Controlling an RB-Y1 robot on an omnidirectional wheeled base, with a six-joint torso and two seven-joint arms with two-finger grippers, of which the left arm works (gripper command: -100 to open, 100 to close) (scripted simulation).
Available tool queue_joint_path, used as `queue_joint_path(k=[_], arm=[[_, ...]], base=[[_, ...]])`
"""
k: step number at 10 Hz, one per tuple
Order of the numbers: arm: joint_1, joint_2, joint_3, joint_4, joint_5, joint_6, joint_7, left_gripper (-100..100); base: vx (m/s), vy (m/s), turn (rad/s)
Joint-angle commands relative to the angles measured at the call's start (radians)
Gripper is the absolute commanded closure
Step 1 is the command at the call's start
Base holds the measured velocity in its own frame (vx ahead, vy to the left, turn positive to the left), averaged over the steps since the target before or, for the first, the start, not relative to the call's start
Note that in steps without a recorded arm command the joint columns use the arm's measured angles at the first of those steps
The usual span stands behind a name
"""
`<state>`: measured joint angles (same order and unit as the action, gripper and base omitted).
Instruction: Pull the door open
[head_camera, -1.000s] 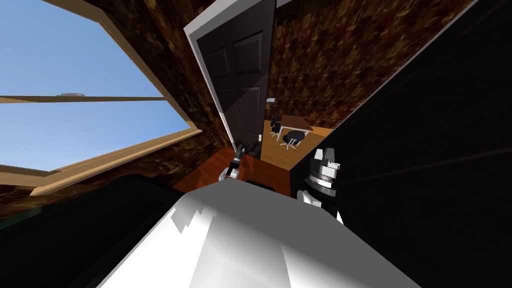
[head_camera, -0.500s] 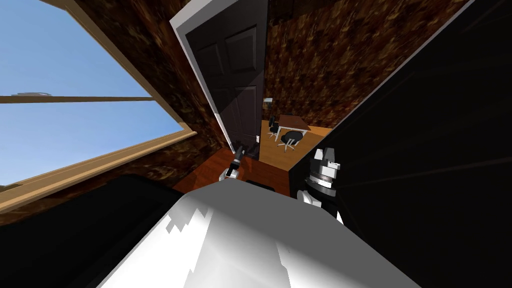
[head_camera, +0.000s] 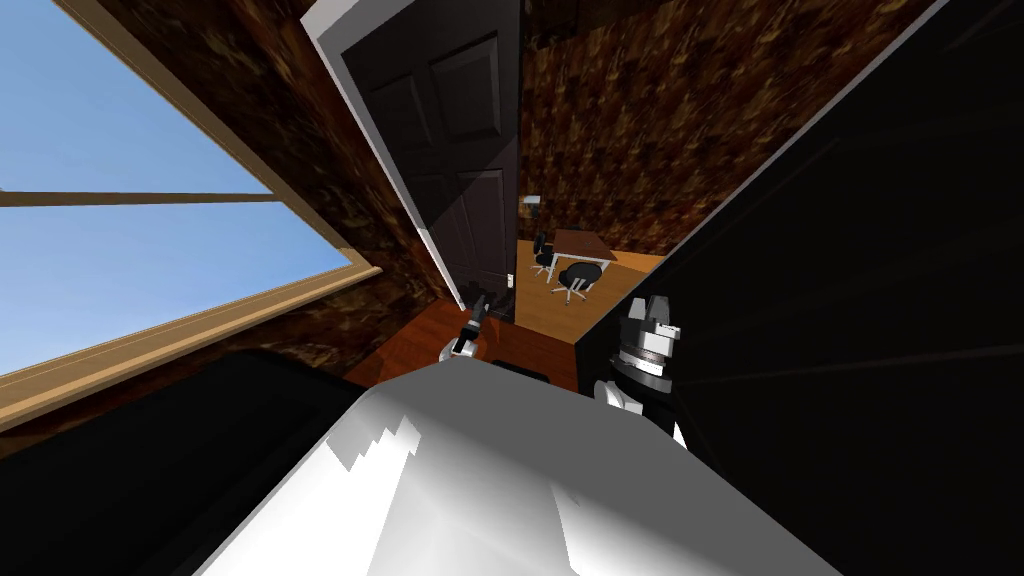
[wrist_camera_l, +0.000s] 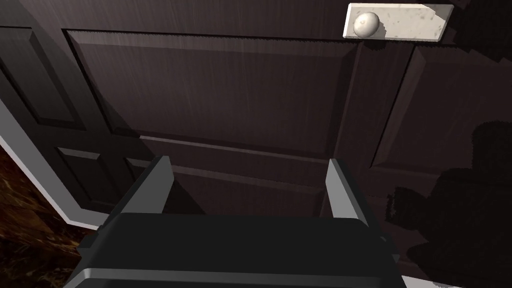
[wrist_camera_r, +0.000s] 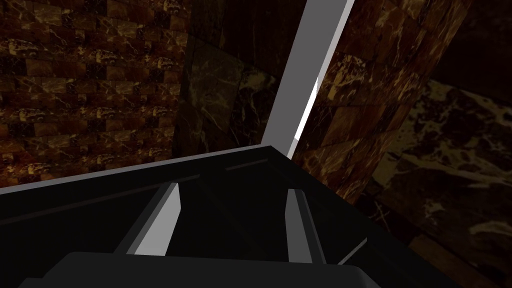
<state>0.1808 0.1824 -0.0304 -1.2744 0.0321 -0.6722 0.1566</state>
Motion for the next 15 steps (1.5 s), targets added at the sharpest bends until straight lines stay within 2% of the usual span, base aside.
queue_joint_path(k=[1,11,13,15], arm=[[-0.007,0.007,-0.001,0.038,0.003,-0.014,0.005,-100],[-0.068,0.033,-0.004,0.253,0.015,-0.076,0.023,-100],[-0.088,0.041,-0.005,0.323,0.019,-0.096,0.029,-100],[-0.1,0.047,-0.006,0.368,0.022,-0.109,0.032,-100]], base=[[0.112,-0.001,-0.057],[0.104,-0.009,-0.052],[0.138,-0.002,-0.071],[0.162,0.007,-0.061]])
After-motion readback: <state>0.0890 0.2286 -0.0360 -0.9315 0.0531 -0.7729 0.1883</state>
